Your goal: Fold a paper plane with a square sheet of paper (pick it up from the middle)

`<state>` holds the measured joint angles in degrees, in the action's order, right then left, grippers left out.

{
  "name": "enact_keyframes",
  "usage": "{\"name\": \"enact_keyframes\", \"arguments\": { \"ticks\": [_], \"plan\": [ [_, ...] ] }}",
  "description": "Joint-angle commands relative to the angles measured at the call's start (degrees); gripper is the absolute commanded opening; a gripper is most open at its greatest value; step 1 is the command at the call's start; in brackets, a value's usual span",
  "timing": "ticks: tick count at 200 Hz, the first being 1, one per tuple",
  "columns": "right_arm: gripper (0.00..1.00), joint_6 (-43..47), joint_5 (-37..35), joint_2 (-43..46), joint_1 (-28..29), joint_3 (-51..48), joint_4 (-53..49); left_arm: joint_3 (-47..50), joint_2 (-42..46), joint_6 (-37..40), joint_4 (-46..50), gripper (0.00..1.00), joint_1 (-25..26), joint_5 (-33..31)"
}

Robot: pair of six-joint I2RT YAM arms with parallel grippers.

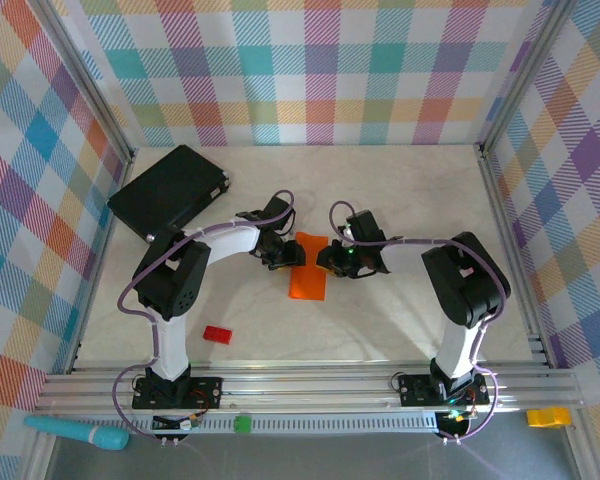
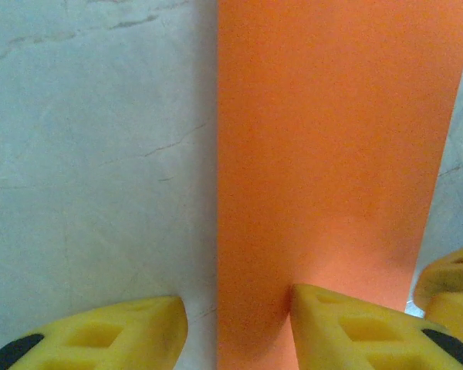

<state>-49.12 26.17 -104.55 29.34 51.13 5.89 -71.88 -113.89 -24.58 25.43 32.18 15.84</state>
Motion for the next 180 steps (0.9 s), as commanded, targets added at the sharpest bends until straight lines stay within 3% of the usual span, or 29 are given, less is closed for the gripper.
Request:
{"name": "enact_keyframes", "arguments": {
  "ticks": [1, 81, 131, 180],
  "plan": [
    [0.21, -1.0, 1.7, -1.7, 0.4, 1.3, 1.7, 4.9, -11.7, 1.5, -4.3, 0.45, 2.3, 0.2],
    [0.16, 2.3, -3.5, -5.3, 0.4, 0.2, -7.3, 3.8, -9.3, 1.7, -1.3, 0.45, 2.2, -0.2],
    [0.12, 7.6, -6.9, -8.7, 0.3, 2.4, -17.5, -3.4, 1.0, 4.2, 8.5, 0.47, 1.1, -2.0],
    [0.11, 13.5, -7.2, -12.2, 0.0, 7.0, -23.6, 0.4, 13.5, -2.5, 0.5, 0.44, 0.2, -2.4]
  ]
}}
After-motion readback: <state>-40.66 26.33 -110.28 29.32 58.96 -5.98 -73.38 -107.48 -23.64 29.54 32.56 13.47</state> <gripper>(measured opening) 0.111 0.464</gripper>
